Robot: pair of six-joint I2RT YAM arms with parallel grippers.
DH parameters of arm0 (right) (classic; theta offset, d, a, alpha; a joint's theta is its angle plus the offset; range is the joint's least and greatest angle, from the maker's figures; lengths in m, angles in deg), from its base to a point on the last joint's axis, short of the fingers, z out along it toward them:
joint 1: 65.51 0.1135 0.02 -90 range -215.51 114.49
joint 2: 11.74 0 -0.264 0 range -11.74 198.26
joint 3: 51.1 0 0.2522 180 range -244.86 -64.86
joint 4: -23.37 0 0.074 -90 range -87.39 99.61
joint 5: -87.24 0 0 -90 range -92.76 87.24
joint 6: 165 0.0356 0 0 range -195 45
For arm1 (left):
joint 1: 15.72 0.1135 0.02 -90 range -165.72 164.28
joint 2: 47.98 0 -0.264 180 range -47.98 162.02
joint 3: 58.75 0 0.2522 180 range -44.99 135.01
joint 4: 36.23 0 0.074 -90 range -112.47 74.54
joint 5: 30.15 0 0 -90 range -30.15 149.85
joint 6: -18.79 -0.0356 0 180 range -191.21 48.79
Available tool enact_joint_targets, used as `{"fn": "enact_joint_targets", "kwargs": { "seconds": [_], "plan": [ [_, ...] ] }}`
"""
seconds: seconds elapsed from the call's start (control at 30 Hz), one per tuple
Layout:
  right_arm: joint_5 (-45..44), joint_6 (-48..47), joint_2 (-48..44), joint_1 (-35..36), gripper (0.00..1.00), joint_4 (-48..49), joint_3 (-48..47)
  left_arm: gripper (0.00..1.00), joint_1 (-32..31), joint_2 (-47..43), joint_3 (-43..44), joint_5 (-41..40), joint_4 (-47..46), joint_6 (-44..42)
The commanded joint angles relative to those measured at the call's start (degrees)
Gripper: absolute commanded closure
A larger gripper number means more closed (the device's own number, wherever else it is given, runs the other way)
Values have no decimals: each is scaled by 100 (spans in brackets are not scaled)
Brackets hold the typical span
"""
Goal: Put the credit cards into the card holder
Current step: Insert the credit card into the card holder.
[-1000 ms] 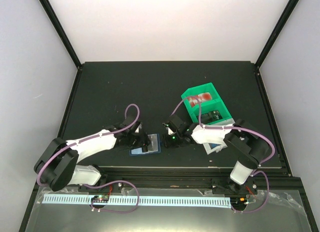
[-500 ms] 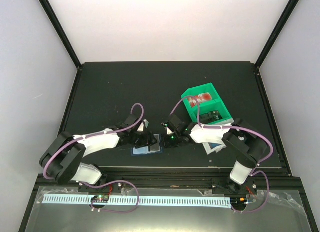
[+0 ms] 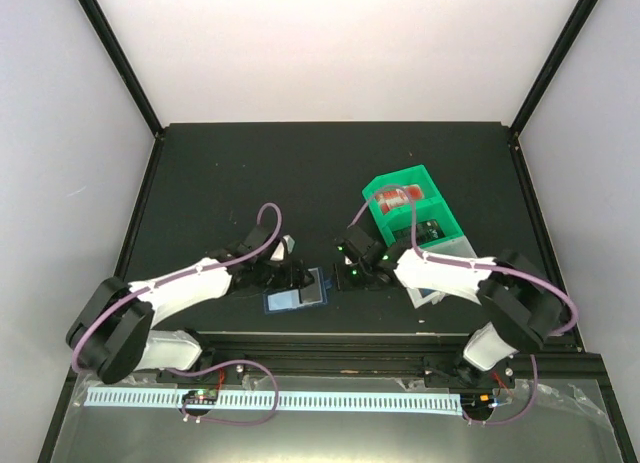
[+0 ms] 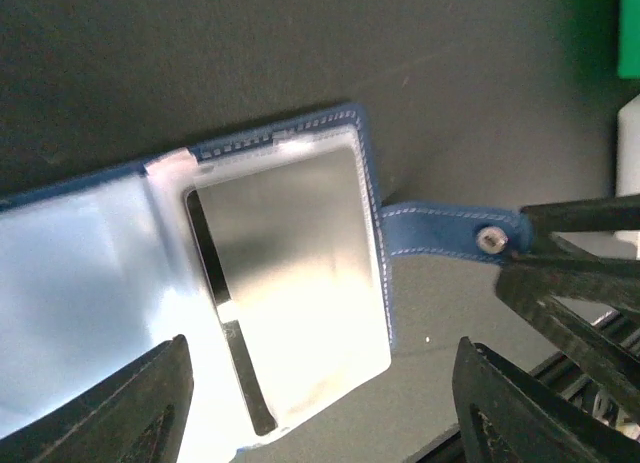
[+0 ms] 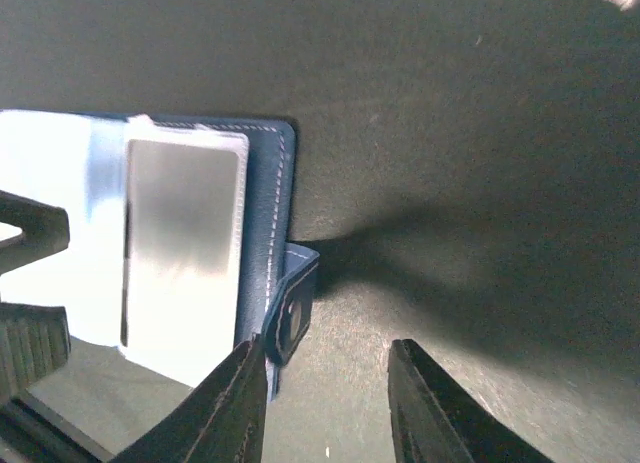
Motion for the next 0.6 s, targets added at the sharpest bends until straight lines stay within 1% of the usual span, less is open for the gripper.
{"fn": "enact_joint_targets", "kwargs": {
  "seconds": [0.0, 0.1, 0.23, 0.3, 0.43, 0.57],
  "plan": [
    [-695, -129, -597, 28, 62, -525, -53, 25, -3, -519, 457, -739, 900, -375],
    [-934, -336, -693, 138, 58, -732, -163, 20, 51, -771, 485, -1292, 1298, -378],
    [-1317, -637, -381, 582, 54, -1043, -727, 19, 292, -1224, 278, -1825, 1610, -187],
    [-1464, -778, -110, 881, 53, -1125, -1092, 21, 510, -1471, 103, -1882, 1648, -124],
    [-1625, -1184, 646, 1530, 51, -1124, -1954, 31, 941, -1851, -190, -1874, 1695, -58],
    [-1609, -1590, 1499, 1959, 51, -1145, -2820, 37, 1515, -2064, -449, -1648, 1676, -36]
  ]
}}
